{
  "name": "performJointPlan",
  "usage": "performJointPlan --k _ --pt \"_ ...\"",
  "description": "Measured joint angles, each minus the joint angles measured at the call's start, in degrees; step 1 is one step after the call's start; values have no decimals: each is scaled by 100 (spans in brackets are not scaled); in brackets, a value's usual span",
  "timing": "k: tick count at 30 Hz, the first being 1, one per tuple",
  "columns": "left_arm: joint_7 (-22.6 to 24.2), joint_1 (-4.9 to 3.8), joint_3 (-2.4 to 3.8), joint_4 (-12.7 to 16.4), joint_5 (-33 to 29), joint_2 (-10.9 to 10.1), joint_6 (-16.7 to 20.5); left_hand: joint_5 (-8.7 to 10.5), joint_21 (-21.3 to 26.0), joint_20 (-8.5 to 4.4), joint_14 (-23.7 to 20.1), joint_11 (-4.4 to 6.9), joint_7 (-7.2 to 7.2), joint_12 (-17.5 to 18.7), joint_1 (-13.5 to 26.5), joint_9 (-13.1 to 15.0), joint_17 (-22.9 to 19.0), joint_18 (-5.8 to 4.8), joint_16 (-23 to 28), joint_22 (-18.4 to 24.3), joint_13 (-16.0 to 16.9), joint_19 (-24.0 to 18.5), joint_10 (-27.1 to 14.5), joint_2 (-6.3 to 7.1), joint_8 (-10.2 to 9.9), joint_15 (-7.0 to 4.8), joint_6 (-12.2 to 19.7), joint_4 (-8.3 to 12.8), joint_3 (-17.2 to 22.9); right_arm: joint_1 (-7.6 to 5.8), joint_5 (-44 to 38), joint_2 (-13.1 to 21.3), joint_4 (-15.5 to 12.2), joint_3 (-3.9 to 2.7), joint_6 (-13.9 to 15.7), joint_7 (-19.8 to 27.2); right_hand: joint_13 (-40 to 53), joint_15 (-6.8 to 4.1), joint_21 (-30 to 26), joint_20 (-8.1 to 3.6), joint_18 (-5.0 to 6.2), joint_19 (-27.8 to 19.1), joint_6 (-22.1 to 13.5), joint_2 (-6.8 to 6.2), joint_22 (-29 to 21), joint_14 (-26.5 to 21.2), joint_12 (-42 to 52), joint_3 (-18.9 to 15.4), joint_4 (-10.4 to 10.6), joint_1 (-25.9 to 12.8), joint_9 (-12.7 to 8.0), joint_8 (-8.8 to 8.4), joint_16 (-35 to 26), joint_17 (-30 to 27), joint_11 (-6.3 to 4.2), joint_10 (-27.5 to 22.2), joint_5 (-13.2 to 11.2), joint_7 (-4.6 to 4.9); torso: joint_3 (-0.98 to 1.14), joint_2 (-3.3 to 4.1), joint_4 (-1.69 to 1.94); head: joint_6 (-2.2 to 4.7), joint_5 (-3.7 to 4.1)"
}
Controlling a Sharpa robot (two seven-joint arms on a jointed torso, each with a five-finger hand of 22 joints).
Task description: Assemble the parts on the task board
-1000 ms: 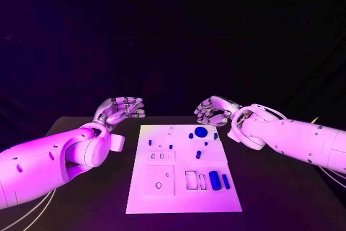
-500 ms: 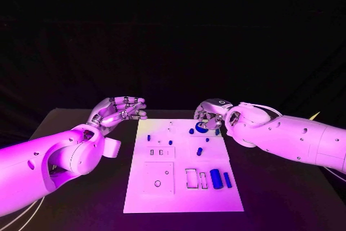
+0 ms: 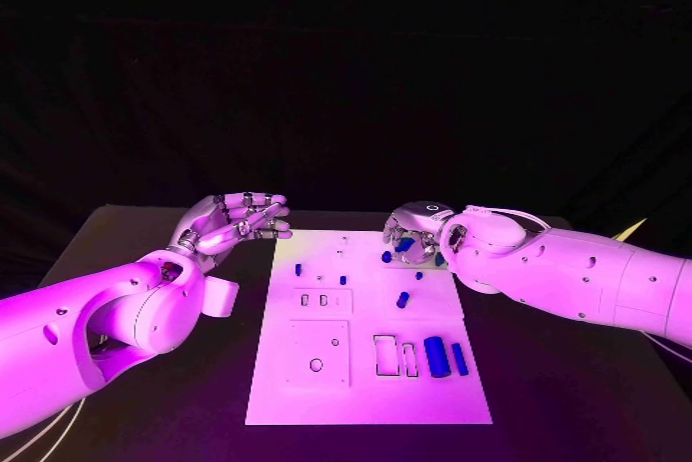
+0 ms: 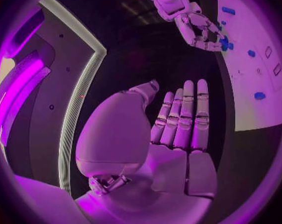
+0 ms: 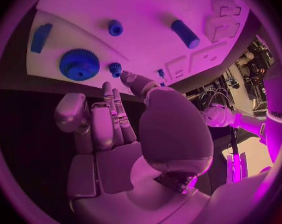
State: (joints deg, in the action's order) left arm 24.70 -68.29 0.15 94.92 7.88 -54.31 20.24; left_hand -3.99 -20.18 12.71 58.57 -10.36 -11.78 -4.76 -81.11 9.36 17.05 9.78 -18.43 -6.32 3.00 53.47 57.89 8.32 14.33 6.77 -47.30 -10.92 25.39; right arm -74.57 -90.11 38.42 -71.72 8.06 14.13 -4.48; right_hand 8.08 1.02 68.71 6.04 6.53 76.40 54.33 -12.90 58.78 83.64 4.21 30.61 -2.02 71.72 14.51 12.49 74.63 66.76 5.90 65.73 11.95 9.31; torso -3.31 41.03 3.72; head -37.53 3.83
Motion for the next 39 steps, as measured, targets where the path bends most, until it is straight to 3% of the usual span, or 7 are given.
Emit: performJointPlan --k 10,30,33,34,37,38,39 --pt "4 -2 11 0 -24 -10 12 0 0 0 0 -1 0 0 0 0 4 0 0 0 0 0 1 0 0 0 0 0 0 0 -19 -29 51 0 -104 -64 1 0 191 23 -4 121 0 0 251 0 0 4 5 0 26 0 173 187 23 -55 1 0 -18 78 23 60 20" --pt "-18 -3 17 2 -123 -12 -8 0 0 0 0 -1 0 1 0 0 20 0 -63 0 0 0 1 0 0 0 1 0 0 33 79 -189 241 -13 -95 31 79 -1 550 29 -43 233 77 2 743 0 3 159 158 1 169 2 376 388 3 -30 2 -41 -9 201 31 131 7" --pt "-23 -3 17 4 -133 -12 -14 0 0 0 0 -1 0 1 0 0 22 -1 -63 0 0 0 1 0 -3 0 1 0 0 35 123 -194 253 -13 -34 70 87 -10 551 -1 -45 262 187 130 830 6 3 192 190 129 292 17 432 427 -58 122 1 -122 -8 211 27 135 6" --pt "-25 -3 17 5 -136 -12 -17 0 0 0 0 -1 -1 34 0 0 24 -1 -63 0 0 0 1 0 -3 0 1 0 0 38 147 -194 258 -12 1 88 91 -64 552 -14 -46 274 247 129 842 59 4 192 190 128 311 26 444 428 -57 140 1 -112 -8 218 25 136 6" --pt "-32 -3 17 5 -141 -12 -25 0 0 0 0 -1 0 35 0 0 24 0 -63 0 0 0 1 0 -3 0 1 0 0 46 191 -194 261 -8 95 122 83 -70 665 -56 -50 316 318 130 944 54 3 193 190 128 430 172 461 436 -99 197 -15 -171 -8 228 24 137 12" --pt "-34 -3 17 5 -141 -12 -27 0 0 0 0 -1 0 35 0 0 24 0 -63 0 0 0 1 0 -3 0 1 0 0 50 200 -194 261 -6 134 128 83 -144 666 -72 -56 332 345 131 957 -21 3 195 188 129 481 173 461 437 -132 230 -140 -197 -7 231 24 137 13" --pt "-35 -3 17 5 -142 -13 -29 0 0 0 0 -1 -1 35 0 0 24 0 -63 0 0 0 1 0 -3 0 2 0 0 53 207 -194 261 -6 176 133 83 -146 668 -74 -130 334 361 148 996 -20 3 197 186 146 508 237 485 439 -138 239 -191 -213 -7 235 24 137 17"
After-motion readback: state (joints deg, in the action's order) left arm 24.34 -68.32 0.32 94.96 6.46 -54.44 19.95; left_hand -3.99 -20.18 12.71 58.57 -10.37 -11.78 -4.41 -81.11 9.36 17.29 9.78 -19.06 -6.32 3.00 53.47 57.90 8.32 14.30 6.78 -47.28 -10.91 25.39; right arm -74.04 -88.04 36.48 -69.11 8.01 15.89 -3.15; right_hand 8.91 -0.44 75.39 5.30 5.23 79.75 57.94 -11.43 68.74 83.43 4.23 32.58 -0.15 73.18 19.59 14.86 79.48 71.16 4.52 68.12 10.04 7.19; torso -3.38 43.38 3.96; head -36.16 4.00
